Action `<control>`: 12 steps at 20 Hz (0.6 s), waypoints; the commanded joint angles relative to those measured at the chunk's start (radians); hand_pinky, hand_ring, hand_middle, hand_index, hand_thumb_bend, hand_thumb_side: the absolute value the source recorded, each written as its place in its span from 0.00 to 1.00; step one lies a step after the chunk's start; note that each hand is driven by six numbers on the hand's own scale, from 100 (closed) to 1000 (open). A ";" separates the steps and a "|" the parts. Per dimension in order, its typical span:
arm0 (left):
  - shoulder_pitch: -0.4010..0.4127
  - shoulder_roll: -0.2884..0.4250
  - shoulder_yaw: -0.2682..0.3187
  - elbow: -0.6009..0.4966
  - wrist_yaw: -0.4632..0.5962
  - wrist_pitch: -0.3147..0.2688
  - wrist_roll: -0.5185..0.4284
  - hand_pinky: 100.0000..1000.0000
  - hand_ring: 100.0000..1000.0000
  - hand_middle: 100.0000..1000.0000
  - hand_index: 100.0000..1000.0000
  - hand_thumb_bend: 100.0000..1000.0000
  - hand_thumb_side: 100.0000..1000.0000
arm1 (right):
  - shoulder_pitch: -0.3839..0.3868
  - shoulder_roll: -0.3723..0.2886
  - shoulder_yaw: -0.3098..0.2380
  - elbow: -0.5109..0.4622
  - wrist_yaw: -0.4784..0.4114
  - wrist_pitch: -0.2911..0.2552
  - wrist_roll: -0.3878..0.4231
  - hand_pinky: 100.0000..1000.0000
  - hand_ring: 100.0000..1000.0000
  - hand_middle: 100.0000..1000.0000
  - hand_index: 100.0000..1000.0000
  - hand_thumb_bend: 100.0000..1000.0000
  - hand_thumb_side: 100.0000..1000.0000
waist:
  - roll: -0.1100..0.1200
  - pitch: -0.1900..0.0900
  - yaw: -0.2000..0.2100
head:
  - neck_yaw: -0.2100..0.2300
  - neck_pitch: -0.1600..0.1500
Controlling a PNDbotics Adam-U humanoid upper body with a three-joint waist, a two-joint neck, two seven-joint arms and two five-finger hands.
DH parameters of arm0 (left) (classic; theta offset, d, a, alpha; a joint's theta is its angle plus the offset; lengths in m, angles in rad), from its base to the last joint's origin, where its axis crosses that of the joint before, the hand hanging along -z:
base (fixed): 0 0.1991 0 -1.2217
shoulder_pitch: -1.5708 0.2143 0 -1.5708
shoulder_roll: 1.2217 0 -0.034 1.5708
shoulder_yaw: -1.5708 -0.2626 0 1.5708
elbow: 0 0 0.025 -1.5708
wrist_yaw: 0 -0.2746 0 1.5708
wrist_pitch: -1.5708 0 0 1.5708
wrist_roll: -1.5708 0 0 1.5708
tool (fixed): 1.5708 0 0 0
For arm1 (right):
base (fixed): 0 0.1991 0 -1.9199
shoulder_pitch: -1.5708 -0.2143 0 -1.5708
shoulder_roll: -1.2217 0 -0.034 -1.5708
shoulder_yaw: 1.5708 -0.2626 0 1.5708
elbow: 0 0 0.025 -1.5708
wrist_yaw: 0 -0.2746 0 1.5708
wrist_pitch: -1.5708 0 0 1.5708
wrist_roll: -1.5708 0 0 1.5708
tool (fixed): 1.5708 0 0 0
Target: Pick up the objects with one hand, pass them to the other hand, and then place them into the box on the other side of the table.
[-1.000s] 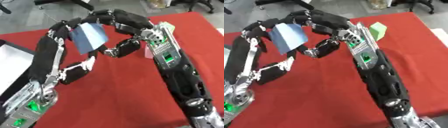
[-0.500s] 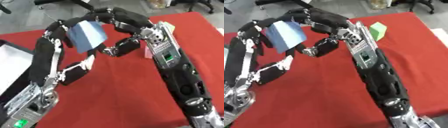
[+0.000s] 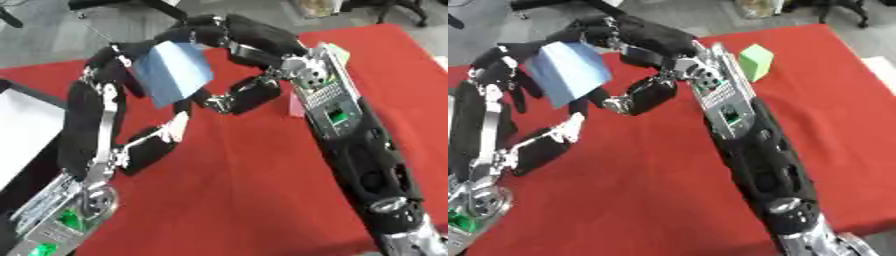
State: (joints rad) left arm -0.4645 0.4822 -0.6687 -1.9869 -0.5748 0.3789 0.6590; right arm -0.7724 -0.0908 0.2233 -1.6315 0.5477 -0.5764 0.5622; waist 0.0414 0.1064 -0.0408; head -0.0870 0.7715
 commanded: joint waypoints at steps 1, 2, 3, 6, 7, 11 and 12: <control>0.000 0.019 0.026 -0.013 -0.009 -0.007 0.007 0.14 0.31 0.29 0.38 0.00 0.07 | -0.008 -0.019 -0.030 -0.017 0.016 0.002 0.006 0.75 0.68 0.43 0.39 0.00 0.00 | -0.004 0.006 0.002 | -0.002 -0.002; 0.000 0.020 0.026 -0.013 -0.010 -0.010 0.005 0.14 0.31 0.29 0.38 0.00 0.07 | -0.008 -0.019 -0.029 -0.017 0.019 0.002 0.014 0.77 0.70 0.45 0.40 0.00 0.00 | -0.004 0.006 0.002 | -0.003 -0.002; 0.000 0.021 0.025 -0.013 -0.010 -0.012 0.003 0.15 0.32 0.29 0.38 0.00 0.06 | -0.008 -0.019 -0.028 -0.018 0.023 0.002 0.027 0.77 0.71 0.46 0.42 0.00 0.00 | -0.004 0.006 0.002 | -0.003 -0.002; 0.001 0.024 0.025 -0.013 -0.014 -0.018 -0.003 0.15 0.32 0.29 0.38 0.00 0.06 | -0.008 -0.020 -0.030 -0.022 0.034 0.004 0.073 0.79 0.73 0.49 0.43 0.00 0.00 | -0.004 0.006 0.003 | -0.002 -0.002; 0.001 0.025 0.024 -0.013 -0.015 -0.020 -0.005 0.15 0.32 0.29 0.38 0.00 0.06 | -0.008 -0.021 -0.031 -0.025 0.037 0.005 0.085 0.79 0.73 0.50 0.44 0.00 0.00 | -0.004 0.006 0.003 | -0.002 -0.002; 0.003 0.034 0.018 -0.013 -0.025 -0.032 -0.018 0.16 0.32 0.29 0.38 0.00 0.04 | -0.010 -0.024 -0.034 -0.042 0.062 0.002 0.121 0.80 0.76 0.55 0.48 0.00 0.05 | -0.004 0.006 0.003 | -0.002 -0.002; 0.004 0.038 0.016 -0.013 -0.030 -0.038 -0.023 0.16 0.32 0.29 0.38 0.00 0.04 | -0.011 -0.026 -0.036 -0.047 0.075 -0.002 0.129 0.80 0.77 0.56 0.50 0.00 0.08 | -0.004 0.006 0.003 | -0.002 -0.002</control>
State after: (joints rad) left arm -0.4564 0.4845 -0.6685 -1.9861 -0.5938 0.3492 0.6364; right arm -0.7724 -0.0879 0.2184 -1.6645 0.5995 -0.5427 0.6417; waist 0.0414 0.1064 -0.0393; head -0.0872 0.7715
